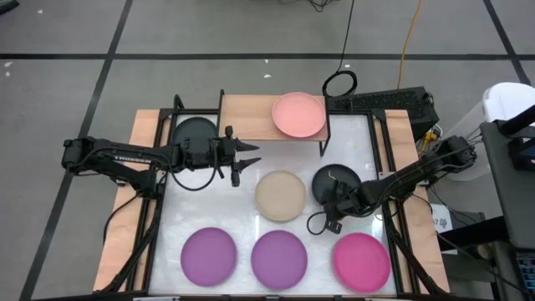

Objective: Place and stack plates onto a shelf
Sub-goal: Stack the bottom black plate on top of the light pink plate on the shelf

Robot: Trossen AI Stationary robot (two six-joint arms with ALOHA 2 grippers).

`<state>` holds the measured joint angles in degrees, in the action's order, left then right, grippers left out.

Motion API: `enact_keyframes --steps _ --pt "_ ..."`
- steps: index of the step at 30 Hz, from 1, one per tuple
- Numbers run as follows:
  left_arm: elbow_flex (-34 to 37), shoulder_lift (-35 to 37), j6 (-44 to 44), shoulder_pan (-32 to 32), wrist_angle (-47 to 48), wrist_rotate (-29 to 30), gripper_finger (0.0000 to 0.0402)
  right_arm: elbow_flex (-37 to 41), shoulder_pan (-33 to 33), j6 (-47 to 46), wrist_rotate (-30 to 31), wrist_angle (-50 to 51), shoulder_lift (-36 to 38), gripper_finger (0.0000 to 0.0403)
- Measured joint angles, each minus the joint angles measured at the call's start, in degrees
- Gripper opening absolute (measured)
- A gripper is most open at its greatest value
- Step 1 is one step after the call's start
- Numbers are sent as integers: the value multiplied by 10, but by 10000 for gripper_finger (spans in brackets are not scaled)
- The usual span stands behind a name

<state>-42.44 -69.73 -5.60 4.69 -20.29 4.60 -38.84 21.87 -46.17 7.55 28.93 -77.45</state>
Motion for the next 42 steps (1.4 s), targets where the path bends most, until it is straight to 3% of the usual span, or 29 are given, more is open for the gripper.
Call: enact_keyframes --steps 9,17,26,32,37,42 --pt "0 0 1 0 7 0 170 1 9 3 36 1 97 1" --pt "0 0 1 0 13 0 170 1 12 31 116 -30 195 0" --pt "0 0 1 0 12 0 170 1 11 185 135 -183 268 0" --pt "0 0 1 0 12 0 170 1 8 301 111 -311 297 0" --pt "0 0 -1 0 12 0 170 1 -16 394 72 -410 305 0" --pt "0 0 -1 0 4 0 170 -13 -68 471 72 -421 304 0"
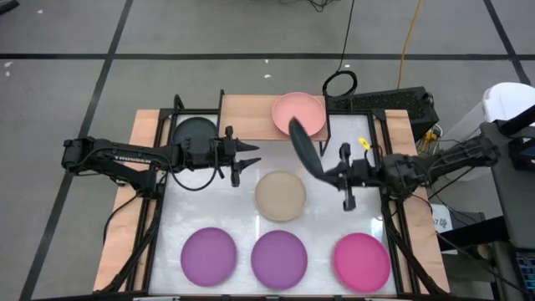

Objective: Place and stack plates onto a shelf
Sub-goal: Stack the bottom black plate on top of the light pink plate on the shelf

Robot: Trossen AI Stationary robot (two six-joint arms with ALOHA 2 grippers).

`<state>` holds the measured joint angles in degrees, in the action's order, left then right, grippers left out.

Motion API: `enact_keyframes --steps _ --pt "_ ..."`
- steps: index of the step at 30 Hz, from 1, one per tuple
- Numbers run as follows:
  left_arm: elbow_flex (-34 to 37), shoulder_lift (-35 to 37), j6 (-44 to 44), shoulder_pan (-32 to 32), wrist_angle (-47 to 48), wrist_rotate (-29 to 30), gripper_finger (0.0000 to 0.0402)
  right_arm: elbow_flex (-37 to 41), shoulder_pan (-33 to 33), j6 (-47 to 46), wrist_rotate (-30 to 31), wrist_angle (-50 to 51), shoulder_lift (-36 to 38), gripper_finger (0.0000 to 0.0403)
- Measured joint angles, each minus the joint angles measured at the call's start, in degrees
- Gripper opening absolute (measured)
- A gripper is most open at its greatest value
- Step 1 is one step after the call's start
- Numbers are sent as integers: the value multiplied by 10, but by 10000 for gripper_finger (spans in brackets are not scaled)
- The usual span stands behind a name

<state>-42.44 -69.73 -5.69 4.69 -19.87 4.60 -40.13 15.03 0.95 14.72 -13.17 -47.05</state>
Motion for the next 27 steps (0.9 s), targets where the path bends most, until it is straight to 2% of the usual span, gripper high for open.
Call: enact_keyframes --steps 8,13,15,20,27 --pt "0 0 0 0 -2 0 170 -51 -140 83 0 49 -39 0" --pt "0 0 0 0 3 0 170 -111 -231 127 -59 132 -106 0" --pt "0 0 4 0 8 0 170 -137 -258 142 -60 171 -136 0" --pt "0 0 14 -1 22 0 170 -179 -305 166 -60 251 -208 0" --pt "0 0 19 -9 35 0 170 -180 -330 167 -60 246 -262 4"
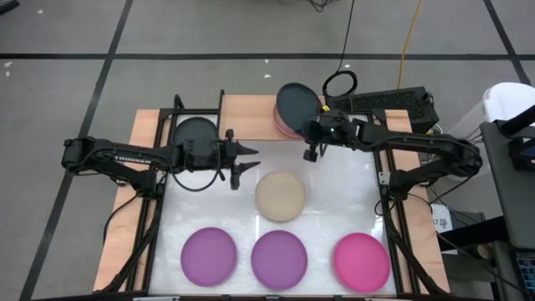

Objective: Place and stack plates onto a shelf
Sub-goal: Stack the bottom black plate on top of the light pink plate on the shelf, then stack the white plate on top of the black plate on the shelf

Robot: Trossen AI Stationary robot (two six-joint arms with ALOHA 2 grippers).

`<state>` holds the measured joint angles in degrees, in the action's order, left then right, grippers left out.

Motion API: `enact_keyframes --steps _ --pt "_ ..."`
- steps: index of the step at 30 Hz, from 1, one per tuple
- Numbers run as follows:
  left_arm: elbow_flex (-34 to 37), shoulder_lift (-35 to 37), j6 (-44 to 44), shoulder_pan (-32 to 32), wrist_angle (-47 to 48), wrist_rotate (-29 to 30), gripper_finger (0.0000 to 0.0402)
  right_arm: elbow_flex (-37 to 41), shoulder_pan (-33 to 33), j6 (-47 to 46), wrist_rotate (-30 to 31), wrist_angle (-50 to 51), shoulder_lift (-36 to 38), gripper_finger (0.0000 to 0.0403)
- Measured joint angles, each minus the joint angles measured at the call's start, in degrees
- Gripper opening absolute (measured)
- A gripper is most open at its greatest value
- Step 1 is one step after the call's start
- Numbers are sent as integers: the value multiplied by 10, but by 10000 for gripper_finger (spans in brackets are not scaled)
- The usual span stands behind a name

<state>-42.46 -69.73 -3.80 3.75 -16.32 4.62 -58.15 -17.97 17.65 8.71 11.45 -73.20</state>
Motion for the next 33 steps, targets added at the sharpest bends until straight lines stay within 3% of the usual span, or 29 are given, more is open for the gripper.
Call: enact_keyframes --steps 11,21,29,33 --pt "0 0 -1 -5 -2 0 170 0 0 -10 1 -3 2 45" --pt "0 0 5 -5 10 0 170 -1 18 -26 2 0 26 126" --pt "-16 0 50 -11 175 32 170 21 102 -70 -28 -9 86 142" --pt "-21 -11 -8 -51 204 31 170 83 163 -74 -29 -76 114 136"
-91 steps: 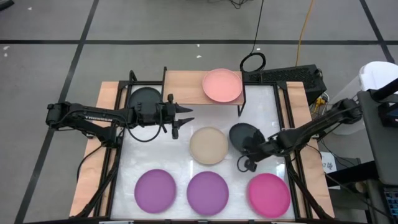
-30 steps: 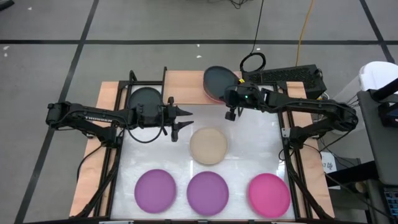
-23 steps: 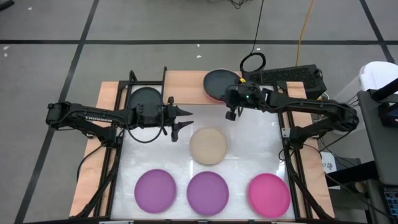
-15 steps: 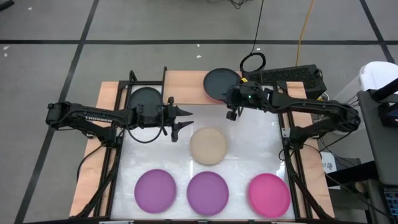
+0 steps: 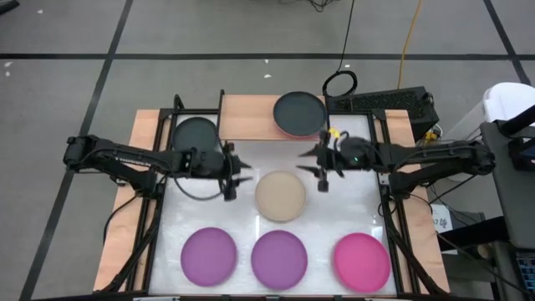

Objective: Place and stack plates onto a shelf
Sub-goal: Stack the white plate on top of the black plate on the shelf

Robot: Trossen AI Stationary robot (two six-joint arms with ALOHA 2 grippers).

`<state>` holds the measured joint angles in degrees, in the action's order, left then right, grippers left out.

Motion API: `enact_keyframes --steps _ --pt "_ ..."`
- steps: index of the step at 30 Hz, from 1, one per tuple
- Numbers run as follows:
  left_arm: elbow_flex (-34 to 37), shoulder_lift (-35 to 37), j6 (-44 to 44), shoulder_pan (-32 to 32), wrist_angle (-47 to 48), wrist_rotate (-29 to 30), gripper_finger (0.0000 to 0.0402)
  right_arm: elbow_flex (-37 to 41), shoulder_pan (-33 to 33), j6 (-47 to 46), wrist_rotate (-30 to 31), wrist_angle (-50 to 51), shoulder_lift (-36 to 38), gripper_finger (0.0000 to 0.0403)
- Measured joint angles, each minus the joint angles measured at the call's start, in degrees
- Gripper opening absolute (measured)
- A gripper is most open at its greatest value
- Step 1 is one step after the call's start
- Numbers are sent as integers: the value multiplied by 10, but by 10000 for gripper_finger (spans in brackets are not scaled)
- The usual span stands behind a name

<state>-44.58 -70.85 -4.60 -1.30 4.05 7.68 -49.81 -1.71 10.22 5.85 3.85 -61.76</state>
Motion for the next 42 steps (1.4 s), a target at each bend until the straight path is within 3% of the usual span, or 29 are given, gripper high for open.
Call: enact_keyframes --steps 7,12,18,25,36,39,42 --pt "1 -76 -177 -111 -30 21 170 92 70 3 2 -165 51 133" --pt "-2 -145 -241 -142 -63 23 170 132 97 12 3 -240 89 133" --pt "-41 -214 -294 -144 -54 19 170 163 116 10 3 -266 120 132" --pt "-128 -296 -328 -134 52 14 170 176 116 10 3 -271 136 132" --pt "-143 -341 -341 -97 103 -1 167 176 116 7 3 -247 148 132" --pt "-145 -352 -347 -92 88 -1 141 176 116 5 2 -247 150 132" --pt "-144 -350 -343 -90 80 -9 90 176 116 7 17 -251 150 132"
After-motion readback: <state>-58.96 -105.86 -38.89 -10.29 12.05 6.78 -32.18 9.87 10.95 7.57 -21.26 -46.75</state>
